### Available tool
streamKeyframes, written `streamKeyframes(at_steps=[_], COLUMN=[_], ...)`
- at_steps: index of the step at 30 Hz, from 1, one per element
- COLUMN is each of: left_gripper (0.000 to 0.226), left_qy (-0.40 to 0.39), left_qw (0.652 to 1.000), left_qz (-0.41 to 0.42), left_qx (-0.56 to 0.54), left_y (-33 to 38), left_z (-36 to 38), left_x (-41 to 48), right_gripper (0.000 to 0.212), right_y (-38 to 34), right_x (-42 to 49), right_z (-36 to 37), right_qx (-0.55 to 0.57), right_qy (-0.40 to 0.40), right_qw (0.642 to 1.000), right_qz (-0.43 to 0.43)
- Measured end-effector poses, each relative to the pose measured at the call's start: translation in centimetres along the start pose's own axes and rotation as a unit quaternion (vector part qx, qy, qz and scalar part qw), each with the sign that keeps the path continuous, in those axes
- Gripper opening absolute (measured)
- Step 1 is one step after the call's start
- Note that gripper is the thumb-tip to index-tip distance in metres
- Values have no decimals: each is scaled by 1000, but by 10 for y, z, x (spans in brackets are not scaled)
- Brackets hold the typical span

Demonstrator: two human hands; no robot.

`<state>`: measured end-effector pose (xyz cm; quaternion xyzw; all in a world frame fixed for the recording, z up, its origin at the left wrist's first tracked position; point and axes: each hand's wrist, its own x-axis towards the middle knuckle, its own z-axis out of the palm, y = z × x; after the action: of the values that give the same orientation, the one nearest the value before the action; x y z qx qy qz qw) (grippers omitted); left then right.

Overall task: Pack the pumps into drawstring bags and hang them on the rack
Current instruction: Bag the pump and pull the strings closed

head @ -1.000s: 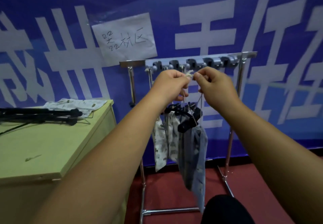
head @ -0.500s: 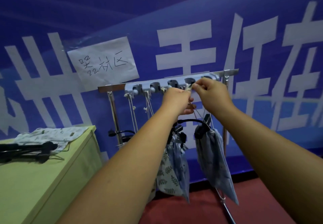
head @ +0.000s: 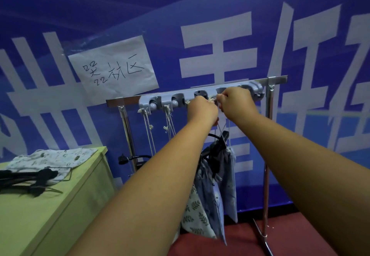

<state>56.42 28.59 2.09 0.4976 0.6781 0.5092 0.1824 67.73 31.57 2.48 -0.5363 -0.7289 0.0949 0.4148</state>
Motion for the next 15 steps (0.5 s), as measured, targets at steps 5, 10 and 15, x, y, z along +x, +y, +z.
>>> streamKeyframes(at_steps=[5, 10, 15], left_gripper=[26, 32, 20], left_qy=[-16, -35, -93], left_qw=[999, 997, 987], left_qz=[-4, 24, 45], left_qx=[44, 64, 124], left_y=[-15, -30, -42], left_z=[10, 3, -21], left_x=[5, 5, -8], right_gripper=[34, 26, 15], right_y=[4, 3, -15], right_x=[-4, -10, -29], right_z=[15, 18, 18], right_qx=[59, 91, -7], right_qy=[-9, -50, -44], right_qw=[998, 991, 995], right_qz=[27, 82, 93])
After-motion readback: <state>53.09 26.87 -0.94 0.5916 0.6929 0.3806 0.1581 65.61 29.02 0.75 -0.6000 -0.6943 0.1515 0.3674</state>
